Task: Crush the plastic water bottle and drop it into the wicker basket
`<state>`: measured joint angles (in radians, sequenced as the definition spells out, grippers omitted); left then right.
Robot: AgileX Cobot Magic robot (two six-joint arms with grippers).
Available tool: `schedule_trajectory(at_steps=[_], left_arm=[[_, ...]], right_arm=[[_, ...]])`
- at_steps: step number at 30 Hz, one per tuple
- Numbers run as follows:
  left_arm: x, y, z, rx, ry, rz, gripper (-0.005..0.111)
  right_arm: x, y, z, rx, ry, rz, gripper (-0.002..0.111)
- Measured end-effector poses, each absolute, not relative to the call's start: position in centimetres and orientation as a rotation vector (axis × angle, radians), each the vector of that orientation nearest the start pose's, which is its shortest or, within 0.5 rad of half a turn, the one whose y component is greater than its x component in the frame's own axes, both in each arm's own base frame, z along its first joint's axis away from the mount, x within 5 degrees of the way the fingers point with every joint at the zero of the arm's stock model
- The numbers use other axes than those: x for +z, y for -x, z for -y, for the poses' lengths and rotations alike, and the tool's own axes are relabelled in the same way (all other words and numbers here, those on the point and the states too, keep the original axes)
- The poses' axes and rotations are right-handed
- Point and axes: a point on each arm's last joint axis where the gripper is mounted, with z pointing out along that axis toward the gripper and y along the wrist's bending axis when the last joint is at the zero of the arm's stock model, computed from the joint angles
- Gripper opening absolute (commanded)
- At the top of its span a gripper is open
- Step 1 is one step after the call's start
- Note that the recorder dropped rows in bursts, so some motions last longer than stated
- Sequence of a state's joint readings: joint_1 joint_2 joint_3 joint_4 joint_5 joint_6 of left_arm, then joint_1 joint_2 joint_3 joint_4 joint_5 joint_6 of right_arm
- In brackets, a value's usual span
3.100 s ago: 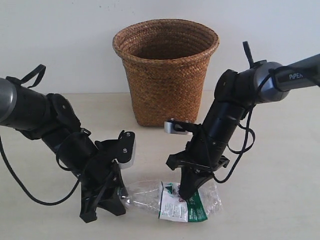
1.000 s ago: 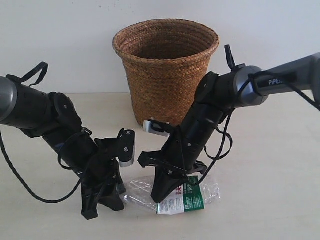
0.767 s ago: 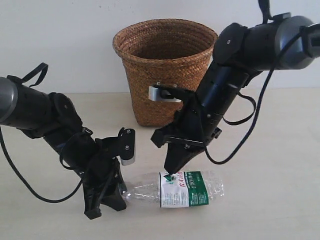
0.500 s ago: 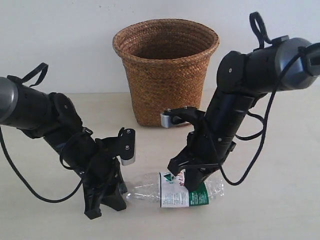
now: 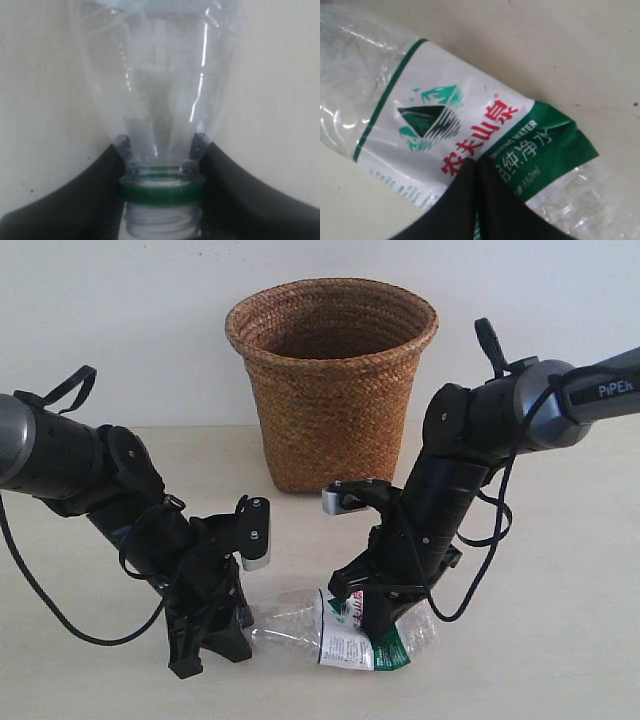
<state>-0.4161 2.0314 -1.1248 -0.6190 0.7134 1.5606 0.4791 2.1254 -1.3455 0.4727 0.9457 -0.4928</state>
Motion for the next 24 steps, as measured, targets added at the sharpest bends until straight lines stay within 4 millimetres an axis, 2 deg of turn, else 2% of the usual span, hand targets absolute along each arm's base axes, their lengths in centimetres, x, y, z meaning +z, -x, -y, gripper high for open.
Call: schedule_trajectory(at_steps=[4,7,17,21,24], left_arm=[[10.7,-31.4,17.7,-0.473,-1.953,-2.080,0.004],[10.7,-31.4,17.7,-0.473,-1.951,-2.082,0.004],[10.7,-31.4,17.7,-0.476,-1.942,-2.091,0.004],[10.7,-31.4,17.7,-0.477,-1.939,-2.091,0.004],[10.7,-31.4,17.7,-0.478,-1.938,-2.093,0.004]], right_arm=[[11.8,-32.8,-20.8,0.594,1.048,-2.960,0.000],[13.0,-32.8,-20.8,0.587,1.047,-2.925,0.000],[18.5,-32.1,-20.6,0.570,1.038,-2.766,0.000],[19.1,-32.1,-21.0,0.633,0.996,-2.731,0.000],[18.5,-32.1,-21.6,0.701,0.991,-2.718,0.000]])
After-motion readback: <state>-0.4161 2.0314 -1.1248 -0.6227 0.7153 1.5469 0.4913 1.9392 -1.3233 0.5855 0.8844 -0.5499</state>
